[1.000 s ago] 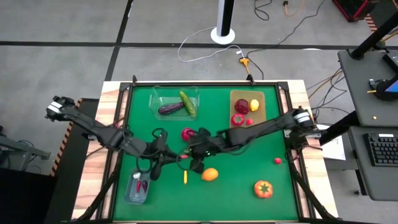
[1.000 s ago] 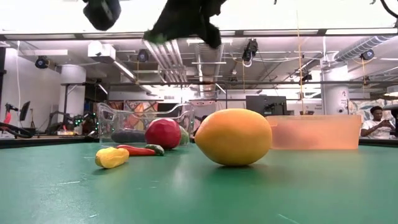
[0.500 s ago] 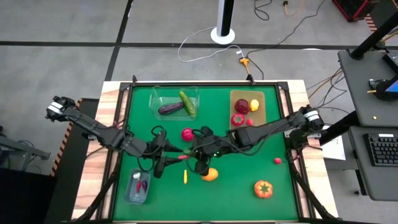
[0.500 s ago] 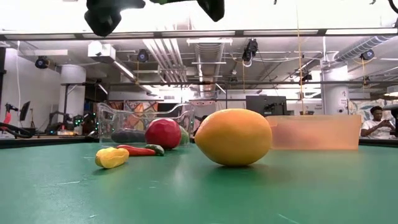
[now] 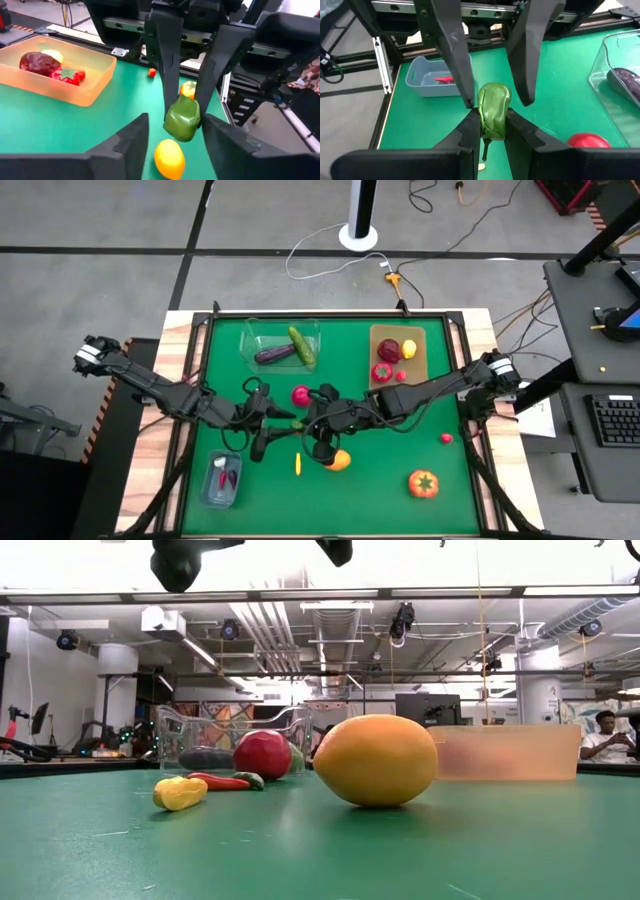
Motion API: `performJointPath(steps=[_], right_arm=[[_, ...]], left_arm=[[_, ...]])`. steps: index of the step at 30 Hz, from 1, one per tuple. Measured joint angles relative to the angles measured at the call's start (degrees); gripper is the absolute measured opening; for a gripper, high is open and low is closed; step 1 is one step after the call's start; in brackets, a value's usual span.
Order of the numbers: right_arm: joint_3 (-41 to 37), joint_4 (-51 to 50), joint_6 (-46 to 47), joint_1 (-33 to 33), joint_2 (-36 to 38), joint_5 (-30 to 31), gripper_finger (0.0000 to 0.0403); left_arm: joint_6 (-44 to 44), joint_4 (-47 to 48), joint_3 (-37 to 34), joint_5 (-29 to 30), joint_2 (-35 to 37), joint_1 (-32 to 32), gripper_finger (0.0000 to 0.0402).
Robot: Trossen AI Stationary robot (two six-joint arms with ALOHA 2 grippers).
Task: Sort produce into baskets
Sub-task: Put the green bell pepper into the blue bin
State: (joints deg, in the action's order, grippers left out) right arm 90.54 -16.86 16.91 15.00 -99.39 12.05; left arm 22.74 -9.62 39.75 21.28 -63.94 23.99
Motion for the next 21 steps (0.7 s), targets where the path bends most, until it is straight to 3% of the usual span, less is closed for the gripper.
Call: performJointPath(steps=[11,17,21], right_arm=[[0.0,0.1,-0.3,0.0,0.0,0.2,0.0073],[0.0,-0.1,1.2,-0.1,0.0,0.1,0.013],[0.0,-1.5,2.8,-0.2,0.0,0.0,0.0169]], left_arm=[[-0.6,-0.4,0.0,0.5,0.0,0.0,0.0023],[0.3,0.0,0.0,0.6,0.0,0.0,0.0012],[1.9,5.4,0.3,-0.9,1.3,0.0,0.0012]])
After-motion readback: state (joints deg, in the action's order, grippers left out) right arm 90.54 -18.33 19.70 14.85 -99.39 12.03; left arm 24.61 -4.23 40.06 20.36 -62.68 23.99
